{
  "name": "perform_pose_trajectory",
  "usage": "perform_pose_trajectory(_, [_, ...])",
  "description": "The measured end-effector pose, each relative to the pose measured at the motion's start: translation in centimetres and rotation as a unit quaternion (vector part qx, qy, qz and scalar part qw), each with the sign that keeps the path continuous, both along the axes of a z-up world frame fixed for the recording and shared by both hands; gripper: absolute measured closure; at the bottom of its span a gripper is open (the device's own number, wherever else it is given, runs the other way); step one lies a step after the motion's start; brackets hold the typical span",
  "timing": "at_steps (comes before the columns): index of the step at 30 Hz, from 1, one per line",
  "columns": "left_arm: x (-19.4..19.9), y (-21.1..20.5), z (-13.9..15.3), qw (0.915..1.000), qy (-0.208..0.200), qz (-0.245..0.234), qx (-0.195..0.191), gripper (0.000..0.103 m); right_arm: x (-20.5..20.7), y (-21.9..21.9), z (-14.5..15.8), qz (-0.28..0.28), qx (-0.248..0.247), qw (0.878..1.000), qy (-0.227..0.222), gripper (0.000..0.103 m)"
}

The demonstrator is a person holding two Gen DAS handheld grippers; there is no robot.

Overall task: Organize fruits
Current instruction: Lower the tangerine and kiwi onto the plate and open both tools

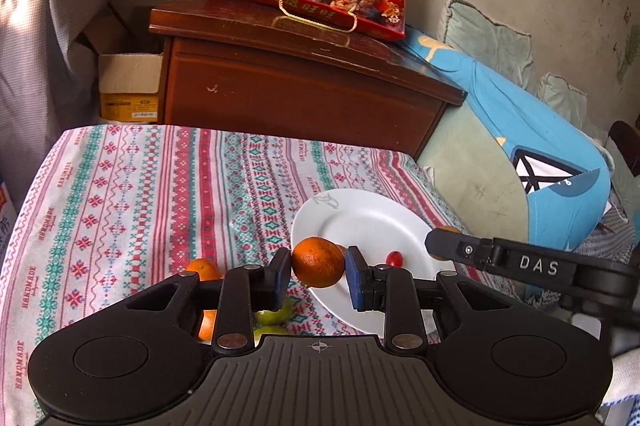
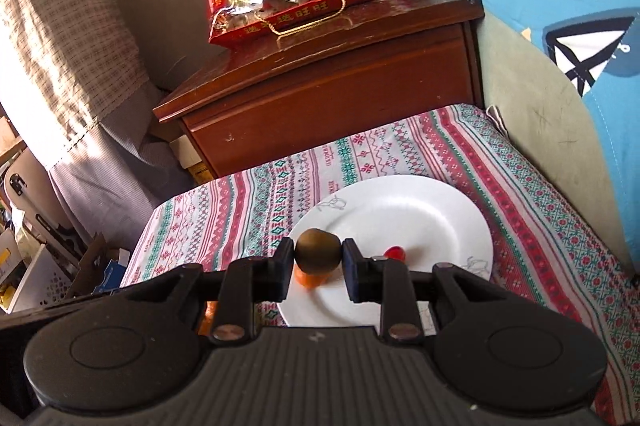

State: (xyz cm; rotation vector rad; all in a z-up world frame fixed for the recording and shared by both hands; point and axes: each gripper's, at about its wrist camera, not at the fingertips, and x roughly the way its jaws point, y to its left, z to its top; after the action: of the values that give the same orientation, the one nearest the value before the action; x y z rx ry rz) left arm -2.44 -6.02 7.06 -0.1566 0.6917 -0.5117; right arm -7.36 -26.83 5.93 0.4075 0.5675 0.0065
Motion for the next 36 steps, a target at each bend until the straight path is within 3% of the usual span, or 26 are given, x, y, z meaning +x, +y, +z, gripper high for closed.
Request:
perform_pose_trajectory(14, [2.4, -5.2, -2.7, 0.9987, 0.022, -0.047, 0.005, 0.076, 4.4, -3.5, -3.0, -0.020, 0.024, 0.999, 0.039, 0.077])
perform_pose_trajectory(29, [3.7, -7.5, -4.8, 0.9974, 0.035, -0.060, 0.022, 0.076, 6.2, -4.7, -5.3, -0.042, 0.040, 0.996, 0.072, 0.074])
perform_pose_trajectory(33, [3.6, -7.5, -4.5, 0.9976, 0.031, -0.058, 0.023, 0.074, 6.0, -4.9, -4.6, -0.042, 0.048, 0.996, 0.061, 0.073])
perform_pose_trajectory(36, [3.4, -7.2, -3.5, 0.9982, 0.020, -0.052, 0.022, 0.063, 5.8, -4.8, -3.9, -0.041, 0.047, 0.997, 0.052, 0.072])
